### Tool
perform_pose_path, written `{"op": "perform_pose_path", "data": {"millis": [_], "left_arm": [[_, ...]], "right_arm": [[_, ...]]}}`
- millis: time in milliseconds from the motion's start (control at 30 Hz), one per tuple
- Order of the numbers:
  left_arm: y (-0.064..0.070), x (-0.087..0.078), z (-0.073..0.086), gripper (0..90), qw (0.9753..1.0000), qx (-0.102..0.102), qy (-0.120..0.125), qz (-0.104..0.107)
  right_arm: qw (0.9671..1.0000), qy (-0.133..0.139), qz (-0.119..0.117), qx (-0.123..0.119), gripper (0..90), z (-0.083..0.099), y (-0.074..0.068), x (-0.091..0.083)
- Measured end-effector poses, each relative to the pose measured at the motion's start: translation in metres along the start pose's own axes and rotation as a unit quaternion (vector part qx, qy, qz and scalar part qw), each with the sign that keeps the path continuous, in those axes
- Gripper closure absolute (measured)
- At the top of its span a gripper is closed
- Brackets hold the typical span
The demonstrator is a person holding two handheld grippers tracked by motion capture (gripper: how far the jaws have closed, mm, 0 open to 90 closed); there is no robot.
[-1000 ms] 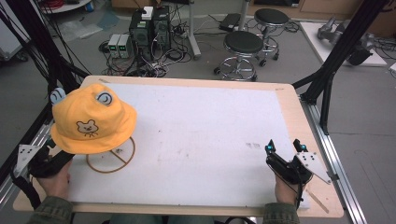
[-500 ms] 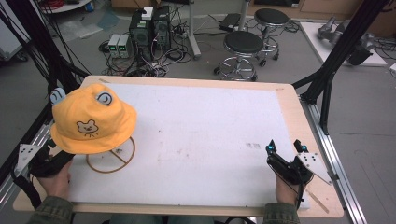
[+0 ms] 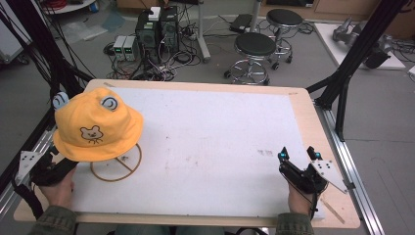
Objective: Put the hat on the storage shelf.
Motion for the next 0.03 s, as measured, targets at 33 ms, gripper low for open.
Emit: {"op": "perform_pose_path", "data": {"millis": [33], "left_arm": [[-0.0001, 0.0000, -0.0001, 30.4, 1.0000, 0.000, 0.000, 0.000]], "right_arm": [[1.0000, 0.000, 0.000, 0.000, 12.6, 0.0001, -0.0002, 0.0001]]}}
Point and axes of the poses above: each handheld gripper's, and its own axes: x roughly forward along the jaws, z roughly out of its underside, y roughly to its right, the point moved 1 cm from there along x, roughly forward along the jaws, and after that the axes turned 5 degrees about z, right-handed, at the moved point
